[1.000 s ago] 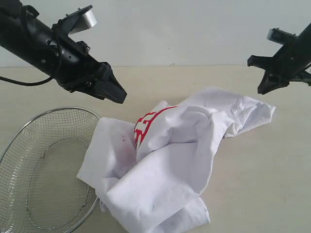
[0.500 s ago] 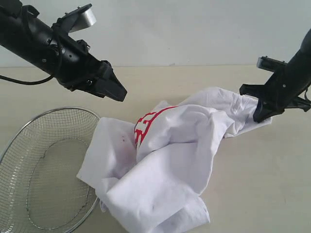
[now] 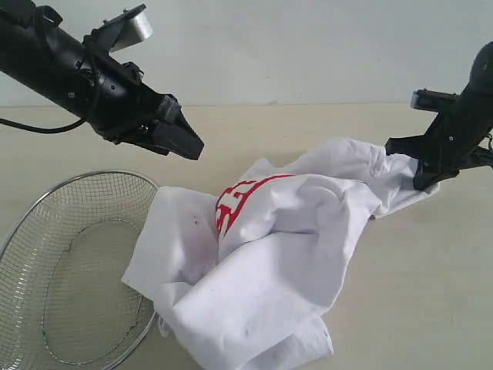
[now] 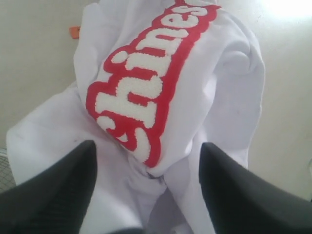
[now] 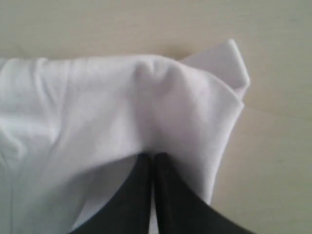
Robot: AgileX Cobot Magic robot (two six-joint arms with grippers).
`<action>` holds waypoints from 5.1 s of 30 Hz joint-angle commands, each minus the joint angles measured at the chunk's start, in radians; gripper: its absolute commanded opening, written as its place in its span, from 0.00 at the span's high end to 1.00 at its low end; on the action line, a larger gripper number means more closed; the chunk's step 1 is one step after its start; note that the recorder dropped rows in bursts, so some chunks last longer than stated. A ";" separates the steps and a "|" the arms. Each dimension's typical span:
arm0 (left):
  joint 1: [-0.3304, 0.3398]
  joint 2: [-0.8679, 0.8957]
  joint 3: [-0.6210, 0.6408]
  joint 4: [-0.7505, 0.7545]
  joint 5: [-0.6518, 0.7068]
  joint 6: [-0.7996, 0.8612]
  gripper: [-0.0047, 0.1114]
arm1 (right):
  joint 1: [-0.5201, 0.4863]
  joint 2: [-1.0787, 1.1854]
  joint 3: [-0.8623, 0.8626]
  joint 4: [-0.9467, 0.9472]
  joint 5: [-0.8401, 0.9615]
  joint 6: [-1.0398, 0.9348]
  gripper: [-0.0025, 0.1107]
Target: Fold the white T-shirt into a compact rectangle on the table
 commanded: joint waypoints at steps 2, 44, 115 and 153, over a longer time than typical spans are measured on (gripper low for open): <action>0.005 -0.008 -0.007 -0.014 0.006 -0.010 0.47 | -0.056 0.018 0.006 -0.153 -0.017 0.059 0.98; 0.005 0.277 -0.250 0.017 0.205 0.003 0.92 | 0.070 -0.182 0.009 0.523 0.154 -0.410 0.98; -0.153 0.703 -0.583 0.711 0.022 -0.268 0.92 | 0.140 -0.184 0.009 0.400 0.213 -0.299 0.98; -0.045 0.842 -0.853 0.804 0.046 -0.349 0.92 | 0.125 -0.184 0.009 0.148 0.088 -0.124 0.98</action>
